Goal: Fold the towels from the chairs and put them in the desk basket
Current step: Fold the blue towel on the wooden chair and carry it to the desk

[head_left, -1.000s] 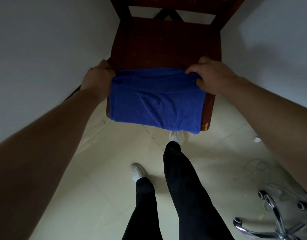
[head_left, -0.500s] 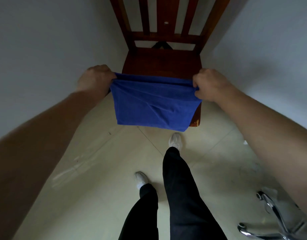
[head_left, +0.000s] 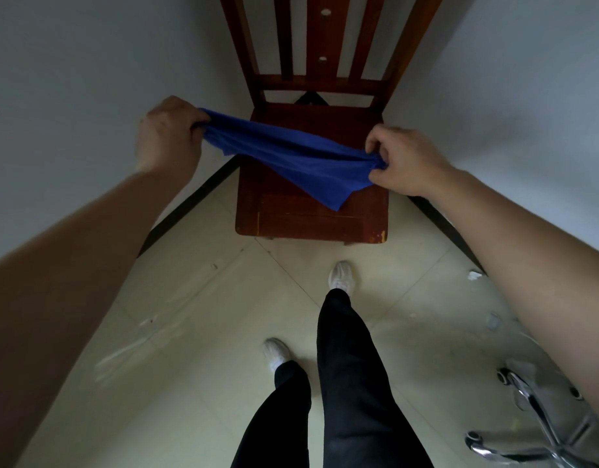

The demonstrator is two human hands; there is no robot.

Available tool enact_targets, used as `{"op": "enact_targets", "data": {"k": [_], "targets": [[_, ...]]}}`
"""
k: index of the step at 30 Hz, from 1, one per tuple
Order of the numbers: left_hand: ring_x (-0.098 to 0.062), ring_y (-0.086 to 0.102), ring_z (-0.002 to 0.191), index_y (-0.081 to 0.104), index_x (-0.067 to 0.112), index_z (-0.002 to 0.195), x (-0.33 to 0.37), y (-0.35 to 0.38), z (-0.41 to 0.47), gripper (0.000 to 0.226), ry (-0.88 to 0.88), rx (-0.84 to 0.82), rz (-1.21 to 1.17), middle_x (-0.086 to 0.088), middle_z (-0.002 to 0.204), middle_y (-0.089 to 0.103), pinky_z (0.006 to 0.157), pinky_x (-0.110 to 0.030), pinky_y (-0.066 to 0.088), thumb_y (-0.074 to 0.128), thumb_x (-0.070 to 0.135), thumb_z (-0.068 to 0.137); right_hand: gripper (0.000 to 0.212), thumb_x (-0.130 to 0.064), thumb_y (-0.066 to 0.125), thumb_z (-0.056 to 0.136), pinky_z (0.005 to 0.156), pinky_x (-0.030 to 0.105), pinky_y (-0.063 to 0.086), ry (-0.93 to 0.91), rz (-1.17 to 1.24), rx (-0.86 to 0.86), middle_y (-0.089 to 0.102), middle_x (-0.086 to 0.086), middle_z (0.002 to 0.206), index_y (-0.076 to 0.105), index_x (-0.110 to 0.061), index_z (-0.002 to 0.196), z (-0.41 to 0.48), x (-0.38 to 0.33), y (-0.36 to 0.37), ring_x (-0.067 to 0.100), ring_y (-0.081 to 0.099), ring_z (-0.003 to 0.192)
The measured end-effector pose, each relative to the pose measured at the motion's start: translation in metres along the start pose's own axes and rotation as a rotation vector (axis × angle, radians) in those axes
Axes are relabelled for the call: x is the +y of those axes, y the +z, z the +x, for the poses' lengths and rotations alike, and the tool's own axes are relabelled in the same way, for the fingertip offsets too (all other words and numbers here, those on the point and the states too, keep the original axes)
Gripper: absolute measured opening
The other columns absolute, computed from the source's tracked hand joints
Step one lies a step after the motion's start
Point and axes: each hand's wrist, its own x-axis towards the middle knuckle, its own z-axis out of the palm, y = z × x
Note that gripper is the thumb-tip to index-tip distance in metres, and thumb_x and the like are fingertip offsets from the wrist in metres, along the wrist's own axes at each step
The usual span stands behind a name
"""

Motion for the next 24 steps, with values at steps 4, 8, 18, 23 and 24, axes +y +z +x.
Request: {"op": "enact_targets", "data": {"k": [4, 8, 18, 23, 24], "targets": [[-0.040, 0.062, 0.097, 0.069, 0.002, 0.115, 0.000, 0.001, 0.000, 0.025, 0.038, -0.037, 0.000, -0.023, 0.113, 0.064, 0.089, -0.046, 0.052, 0.053, 0.005, 0.096, 0.040, -0.011, 0.059, 0.086, 0.075, 0.030, 0.041, 0.051, -0.078, -0.132, 0.051, 0.003, 0.099, 0.060, -0.014, 0.126, 0.005, 0.004, 0.013, 0.024, 0.054, 0.091], [-0.040, 0.063, 0.094, 0.069, 0.002, 0.113, -0.006, 0.001, 0.007, 0.024, 0.064, -0.030, -0.018, -0.024, 0.109, 0.065, 0.086, -0.045, 0.052, 0.054, 0.005, 0.095, 0.017, -0.012, 0.049, 0.093, 0.078, 0.031, 0.038, 0.071, -0.087, -0.077, 0.051, 0.015, 0.105, 0.062, -0.001, 0.094, 0.010, 0.003, 0.010, 0.033, 0.054, 0.099], [-0.037, 0.060, 0.103, 0.068, 0.008, 0.117, -0.007, 0.003, 0.023, 0.026, -0.083, -0.236, 0.003, -0.019, 0.116, 0.064, 0.087, -0.041, 0.048, 0.053, 0.013, 0.097, 0.036, -0.043, 0.047, 0.101, 0.079, 0.034, 0.048, 0.084, -0.103, -0.094, 0.066, 0.009, 0.114, 0.059, -0.018, 0.124, 0.017, 0.007, -0.023, 0.027, 0.061, 0.099], [-0.028, 0.058, 0.084, 0.056, 0.008, 0.113, 0.005, -0.005, 0.036, 0.020, -0.261, -0.166, -0.071, -0.015, 0.104, 0.065, 0.065, -0.038, 0.047, 0.057, 0.014, 0.094, 0.035, -0.032, 0.040, 0.106, 0.084, 0.036, 0.039, 0.023, -0.354, 0.245, 0.064, 0.018, 0.113, 0.061, -0.014, 0.127, 0.021, 0.009, -0.053, 0.036, 0.058, 0.104], [-0.024, 0.056, 0.081, 0.051, 0.009, 0.115, 0.009, -0.008, 0.041, 0.023, -0.310, -0.058, -0.133, -0.013, 0.101, 0.065, 0.064, -0.037, 0.046, 0.057, 0.013, 0.094, 0.036, -0.031, 0.038, 0.106, 0.087, 0.039, 0.040, 0.025, -0.384, 0.331, 0.064, 0.020, 0.113, 0.060, -0.012, 0.128, 0.023, 0.008, -0.060, 0.037, 0.057, 0.104]]}}
